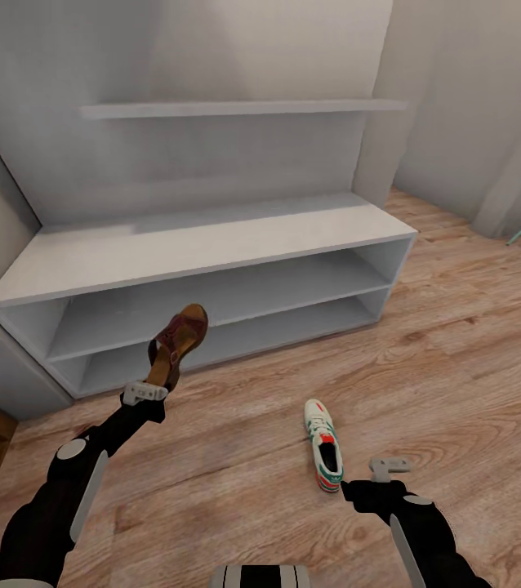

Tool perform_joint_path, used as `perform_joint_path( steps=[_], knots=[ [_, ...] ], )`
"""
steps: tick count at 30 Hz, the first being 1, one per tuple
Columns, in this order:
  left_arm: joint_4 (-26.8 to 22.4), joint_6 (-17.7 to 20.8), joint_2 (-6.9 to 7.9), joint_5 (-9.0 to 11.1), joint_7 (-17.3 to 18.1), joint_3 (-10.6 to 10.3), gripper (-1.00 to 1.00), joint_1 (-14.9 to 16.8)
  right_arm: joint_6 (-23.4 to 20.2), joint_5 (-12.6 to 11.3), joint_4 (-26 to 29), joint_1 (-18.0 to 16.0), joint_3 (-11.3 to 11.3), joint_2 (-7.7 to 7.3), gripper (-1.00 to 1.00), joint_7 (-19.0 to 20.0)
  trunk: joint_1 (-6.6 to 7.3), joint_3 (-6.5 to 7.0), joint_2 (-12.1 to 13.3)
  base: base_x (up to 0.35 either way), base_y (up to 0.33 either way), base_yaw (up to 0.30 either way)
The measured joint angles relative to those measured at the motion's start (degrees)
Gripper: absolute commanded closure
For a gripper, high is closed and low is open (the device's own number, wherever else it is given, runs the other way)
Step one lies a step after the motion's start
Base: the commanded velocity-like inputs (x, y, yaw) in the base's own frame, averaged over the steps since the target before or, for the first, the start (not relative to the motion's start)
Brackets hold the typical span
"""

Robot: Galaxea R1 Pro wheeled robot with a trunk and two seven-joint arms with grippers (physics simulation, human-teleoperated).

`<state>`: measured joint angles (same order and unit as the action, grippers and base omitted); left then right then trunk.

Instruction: Pick up the two gym shoes and the two sandals from the corridor floor and place them onto the hallstand (shoe rack) in the corridor, making sure they are on the rack and not on the floor. Arrange them so the two gym shoes are next to each other and the two sandals are next to each other.

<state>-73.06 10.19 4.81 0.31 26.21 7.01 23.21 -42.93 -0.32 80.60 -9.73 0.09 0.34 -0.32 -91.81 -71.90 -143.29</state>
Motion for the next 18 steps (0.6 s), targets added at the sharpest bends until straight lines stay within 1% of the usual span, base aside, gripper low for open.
perform_joint_path(
  steps=[3, 4, 7, 10, 11, 15, 18],
  knots=[
    [0.07, -0.05, 0.03, -0.61, 0.72, 0.0, 1.0, -0.02, -0.02, -0.03, 0.01, 0.0, 0.0, 0.0, -1.0, 0.0, 0.0, 0.0, 0.0, 0.0, 0.177, 0.0],
    [0.1, 0.14, 0.04, -3.91, 3.36, -0.04, 1.0, -0.04, -0.02, 0.0, 0.01, 0.0, 0.0, 0.0, -1.0, 0.0, 0.0, 0.0, 0.0, 0.0, 0.069, 0.0],
    [0.11, 0.1, 0.43, -4.22, 7.92, -0.03, 1.0, -0.04, -0.03, 0.0, 0.02, 0.0, -0.01, 0.0, -1.0, 0.0, 0.0, 0.0, 0.0, 0.0, 0.032, 0.0],
    [0.11, 0.08, 1.05, -4.33, 11.13, -0.02, 1.0, -0.04, -0.03, 0.01, 0.02, 0.0, -0.01, 0.0, -1.0, -0.02, 0.0, 0.0, 0.0, 0.0, 0.011, 0.0],
    [0.11, 0.05, 1.51, -4.36, 13.49, -0.03, 1.0, -0.04, -0.03, 0.04, 0.02, 0.0, -0.01, 0.0, -1.0, -0.02, 0.0, 0.0, 0.0, 0.0, 0.005, 0.0],
    [0.11, -0.04, 2.15, -4.48, 17.81, -0.01, 1.0, -0.04, -0.03, 0.09, 0.02, 0.0, -0.01, 0.0, -1.0, -0.03, 0.0, 0.0, 0.0, 0.0, 0.001, 0.0],
    [0.13, -0.07, 2.35, -4.56, 18.85, -0.01, 1.0, -0.04, 0.02, 0.18, 0.02, 0.0, -0.01, 0.0, -1.0, -0.06, 0.0, 0.0, 0.0, 0.0, 0.0, 0.0]
  ],
)
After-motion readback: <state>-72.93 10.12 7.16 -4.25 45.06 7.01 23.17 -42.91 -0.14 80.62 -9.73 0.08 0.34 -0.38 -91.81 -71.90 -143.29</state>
